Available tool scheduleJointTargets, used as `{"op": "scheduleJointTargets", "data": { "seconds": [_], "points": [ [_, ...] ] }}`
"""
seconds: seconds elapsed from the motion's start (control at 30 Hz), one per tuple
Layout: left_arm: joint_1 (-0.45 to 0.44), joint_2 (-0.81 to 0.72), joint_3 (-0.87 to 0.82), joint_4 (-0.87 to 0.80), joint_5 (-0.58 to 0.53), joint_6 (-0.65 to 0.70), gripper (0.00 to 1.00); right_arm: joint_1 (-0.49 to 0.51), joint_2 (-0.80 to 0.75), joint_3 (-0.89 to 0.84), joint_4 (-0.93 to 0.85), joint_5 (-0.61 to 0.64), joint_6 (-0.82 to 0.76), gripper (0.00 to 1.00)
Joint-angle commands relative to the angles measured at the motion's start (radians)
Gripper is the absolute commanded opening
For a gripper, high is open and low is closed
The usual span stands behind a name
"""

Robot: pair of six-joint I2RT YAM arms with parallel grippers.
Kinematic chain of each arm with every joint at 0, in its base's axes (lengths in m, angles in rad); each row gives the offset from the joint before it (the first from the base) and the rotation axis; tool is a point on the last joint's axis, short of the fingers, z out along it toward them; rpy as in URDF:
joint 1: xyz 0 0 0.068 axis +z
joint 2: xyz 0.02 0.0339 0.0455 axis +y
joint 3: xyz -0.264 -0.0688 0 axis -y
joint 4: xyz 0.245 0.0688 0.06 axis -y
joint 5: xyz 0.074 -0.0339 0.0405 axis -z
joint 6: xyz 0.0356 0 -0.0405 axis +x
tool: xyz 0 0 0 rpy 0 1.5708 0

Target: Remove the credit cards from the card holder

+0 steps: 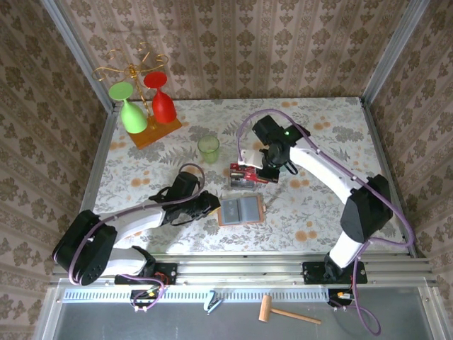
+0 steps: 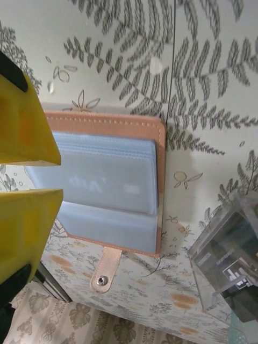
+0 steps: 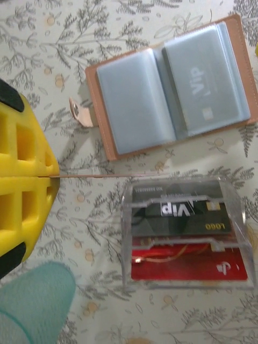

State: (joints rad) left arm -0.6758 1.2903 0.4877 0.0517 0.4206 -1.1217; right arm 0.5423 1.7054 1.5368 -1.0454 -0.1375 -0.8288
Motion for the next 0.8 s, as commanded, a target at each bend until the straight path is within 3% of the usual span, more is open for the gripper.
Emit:
{"op": "scheduleJointTargets", "data": {
  "seconds": [0.0,0.47,0.77],
  "points": [
    [0.011,-0.031,-0.024,-0.028,-0.017,0.002,0.19,-0.011,0.07,0.103,-0.103,0.001,-0.083,0.0],
    [0.083,0.027,-0.018,-0.017,0.032,0.03,0.19,-0.039,0.432,0.569,-0.333,-0.048,-0.136,0.0],
    [0.113,0.088,0.004,0.012,0.069,0.042,0.19,-0.054,0.565,0.73,-0.397,-0.058,-0.143,0.0]
  ]
}}
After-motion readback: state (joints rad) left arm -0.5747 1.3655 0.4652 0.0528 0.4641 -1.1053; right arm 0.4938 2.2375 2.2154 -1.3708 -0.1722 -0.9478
